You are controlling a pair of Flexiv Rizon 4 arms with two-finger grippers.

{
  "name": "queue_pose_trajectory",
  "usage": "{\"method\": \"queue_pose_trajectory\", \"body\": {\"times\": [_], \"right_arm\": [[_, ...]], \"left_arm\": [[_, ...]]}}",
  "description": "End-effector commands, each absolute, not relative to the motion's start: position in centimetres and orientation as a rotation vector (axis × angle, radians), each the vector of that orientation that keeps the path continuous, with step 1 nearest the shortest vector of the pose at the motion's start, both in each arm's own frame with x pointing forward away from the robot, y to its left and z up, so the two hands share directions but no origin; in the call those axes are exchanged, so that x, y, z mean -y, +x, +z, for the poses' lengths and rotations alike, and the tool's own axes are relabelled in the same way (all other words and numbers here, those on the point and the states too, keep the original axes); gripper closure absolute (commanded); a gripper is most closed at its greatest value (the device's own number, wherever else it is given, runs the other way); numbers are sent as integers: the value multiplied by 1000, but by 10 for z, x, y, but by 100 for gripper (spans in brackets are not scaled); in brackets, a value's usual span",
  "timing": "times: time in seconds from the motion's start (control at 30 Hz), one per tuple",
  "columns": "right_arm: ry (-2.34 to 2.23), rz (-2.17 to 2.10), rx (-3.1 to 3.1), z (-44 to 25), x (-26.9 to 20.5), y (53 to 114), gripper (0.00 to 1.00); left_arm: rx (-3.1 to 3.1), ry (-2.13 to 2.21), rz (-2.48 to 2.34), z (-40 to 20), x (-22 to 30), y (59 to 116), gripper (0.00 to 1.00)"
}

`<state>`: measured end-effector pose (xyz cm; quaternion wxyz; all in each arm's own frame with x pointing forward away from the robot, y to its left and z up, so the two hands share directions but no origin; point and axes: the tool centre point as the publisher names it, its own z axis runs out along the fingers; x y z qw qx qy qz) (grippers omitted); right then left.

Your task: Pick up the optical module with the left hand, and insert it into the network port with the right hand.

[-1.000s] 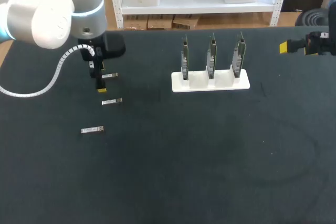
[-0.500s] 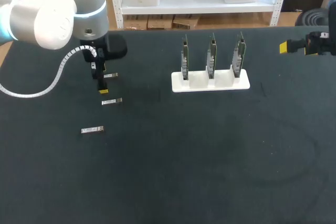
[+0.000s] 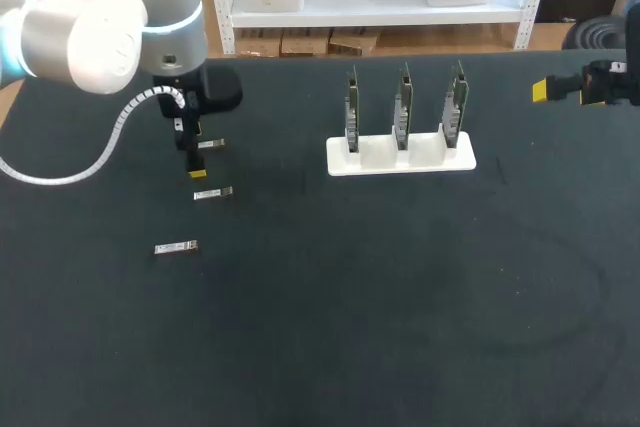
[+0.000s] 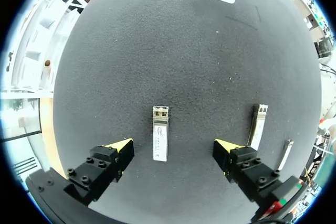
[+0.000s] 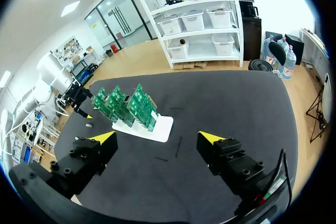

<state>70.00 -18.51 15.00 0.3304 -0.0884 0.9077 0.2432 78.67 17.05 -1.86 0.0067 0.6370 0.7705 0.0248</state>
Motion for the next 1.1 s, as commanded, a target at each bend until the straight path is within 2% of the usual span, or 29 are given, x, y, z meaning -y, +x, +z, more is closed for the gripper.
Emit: {"method": "queue_pose_trajectory", "body": {"times": [0.03, 0.63, 0.67, 0.7, 0.77, 0.8, 1.1], "right_arm": [[-231, 636, -2374, 150, 185, 700, 0], [-231, 636, -2374, 150, 185, 700, 0], [-231, 636, -2374, 150, 185, 700, 0], [-231, 636, -2374, 150, 185, 700, 0], [-231, 636, -2374, 150, 185, 700, 0], [-231, 636, -2374, 150, 185, 700, 0], [-231, 636, -2374, 150, 185, 700, 0]], "left_arm": [[-2415, 2005, 68, -22, -170, 791, 0], [-2433, 2011, 48, -27, -171, 787, 0], [-2433, 2011, 45, -28, -171, 787, 5], [-2431, 2013, 43, -28, -171, 787, 25], [-2427, 2014, 36, -27, -171, 786, 90], [-2426, 2014, 35, -27, -171, 786, 100], [-2416, 2004, 35, -25, -171, 786, 100]]}}
